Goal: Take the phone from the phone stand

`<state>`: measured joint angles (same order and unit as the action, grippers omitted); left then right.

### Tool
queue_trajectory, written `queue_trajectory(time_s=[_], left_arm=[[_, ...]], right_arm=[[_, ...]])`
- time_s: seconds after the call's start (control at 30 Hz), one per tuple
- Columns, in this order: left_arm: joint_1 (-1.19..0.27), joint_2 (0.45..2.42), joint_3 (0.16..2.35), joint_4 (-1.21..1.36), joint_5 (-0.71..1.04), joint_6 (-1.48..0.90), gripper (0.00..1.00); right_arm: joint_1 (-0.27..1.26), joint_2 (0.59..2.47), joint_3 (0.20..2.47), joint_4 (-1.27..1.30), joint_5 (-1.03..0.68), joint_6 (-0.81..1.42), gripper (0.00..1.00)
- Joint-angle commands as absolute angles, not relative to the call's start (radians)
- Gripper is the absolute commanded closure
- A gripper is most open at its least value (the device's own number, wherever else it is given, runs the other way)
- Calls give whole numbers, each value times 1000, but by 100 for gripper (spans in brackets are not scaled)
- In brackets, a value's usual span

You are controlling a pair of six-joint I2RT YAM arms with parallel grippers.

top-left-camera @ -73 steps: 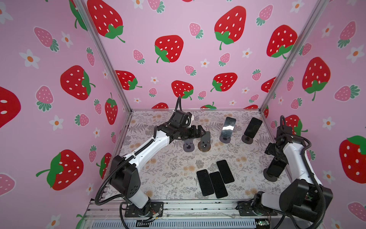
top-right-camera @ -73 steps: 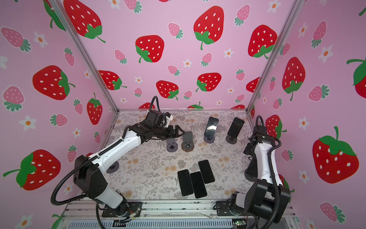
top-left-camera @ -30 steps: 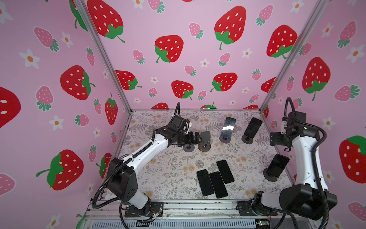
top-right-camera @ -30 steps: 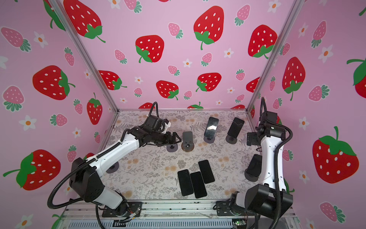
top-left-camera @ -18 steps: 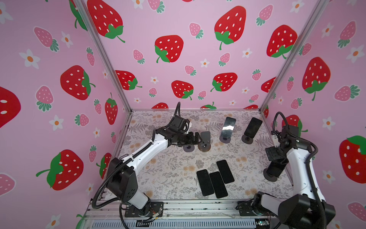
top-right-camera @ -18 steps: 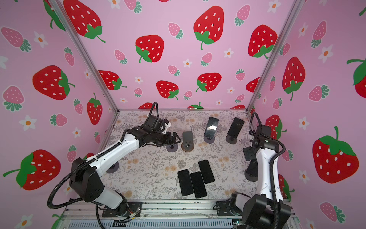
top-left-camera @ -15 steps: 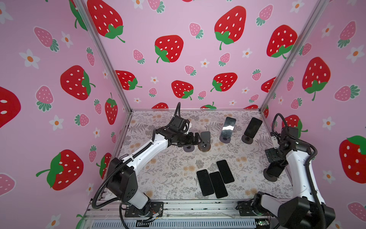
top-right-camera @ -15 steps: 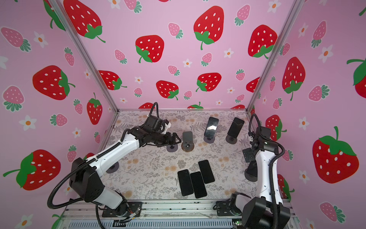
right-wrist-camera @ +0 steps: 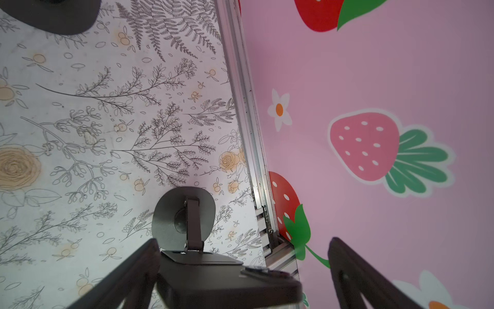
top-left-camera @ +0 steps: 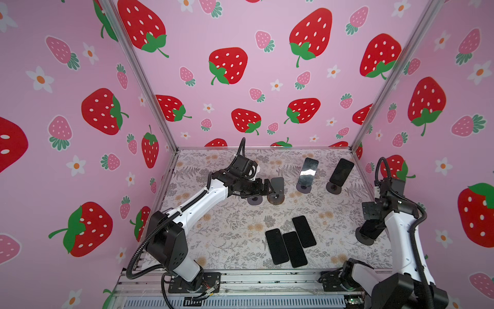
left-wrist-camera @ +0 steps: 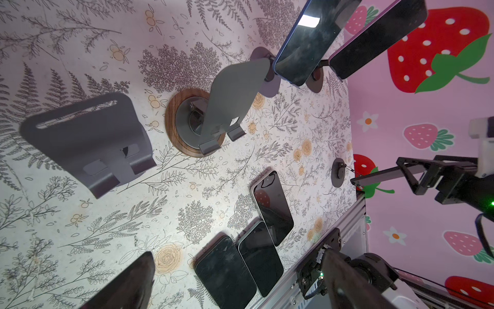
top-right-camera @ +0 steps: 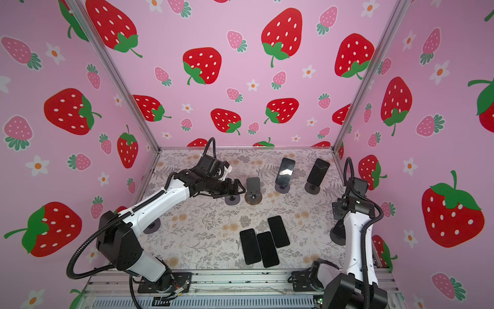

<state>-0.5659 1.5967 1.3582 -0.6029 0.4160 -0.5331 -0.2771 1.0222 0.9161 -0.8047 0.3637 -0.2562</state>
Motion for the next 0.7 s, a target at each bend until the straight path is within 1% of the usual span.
queue_trajectory(time_s=[0.0,0.1,0.2,0.23,0.47,0.67], left_arm=[[-571,1601,1391,-626,445,-512,1],[-569,1605,1394,-645,452,-497,1],[-571,1601,1381,-657,462,-496,1],[-570,1597,1374,-657,467,-496,1],[-570,1583,1367,-661,475,-495,1],[-571,1568,1359,-677,462,-488,1]], right_arm=[[-284,976,888,-775,346,-242,0],[-287,970,852,-754,331,-234,0],[-286,984,840,-745,415,-197,0],[-288,984,842,-746,419,-191,0],[-287,979,822,-767,356,-202,0],[-288,979,816,-774,338,-201,3]])
